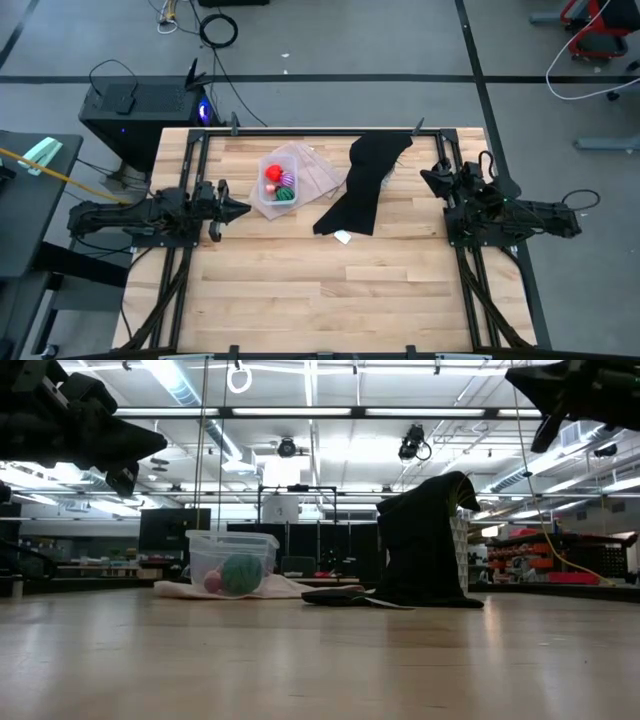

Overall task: Pick and placing Produce into tupperware
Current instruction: Return to Home Position

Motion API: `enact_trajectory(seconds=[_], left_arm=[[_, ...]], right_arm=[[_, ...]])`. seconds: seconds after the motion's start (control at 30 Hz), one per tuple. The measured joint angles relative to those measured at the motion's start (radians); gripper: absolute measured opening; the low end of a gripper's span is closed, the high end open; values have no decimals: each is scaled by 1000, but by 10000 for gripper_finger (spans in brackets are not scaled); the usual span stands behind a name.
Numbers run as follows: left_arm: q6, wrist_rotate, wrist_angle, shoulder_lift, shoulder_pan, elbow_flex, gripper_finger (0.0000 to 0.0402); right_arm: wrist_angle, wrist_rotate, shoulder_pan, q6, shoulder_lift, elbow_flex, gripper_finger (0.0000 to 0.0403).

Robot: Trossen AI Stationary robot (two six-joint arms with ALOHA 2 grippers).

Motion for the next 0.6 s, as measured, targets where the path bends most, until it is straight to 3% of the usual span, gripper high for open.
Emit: enact_trajectory(seconds=[0.23, 0.6], left_arm=[[0, 0, 0, 0, 0, 0, 35], [0, 0, 0, 0, 0, 0, 25]], right_arm=[[8, -49, -93, 30, 0, 0, 0], [197, 8, -166, -23, 0, -4, 0]])
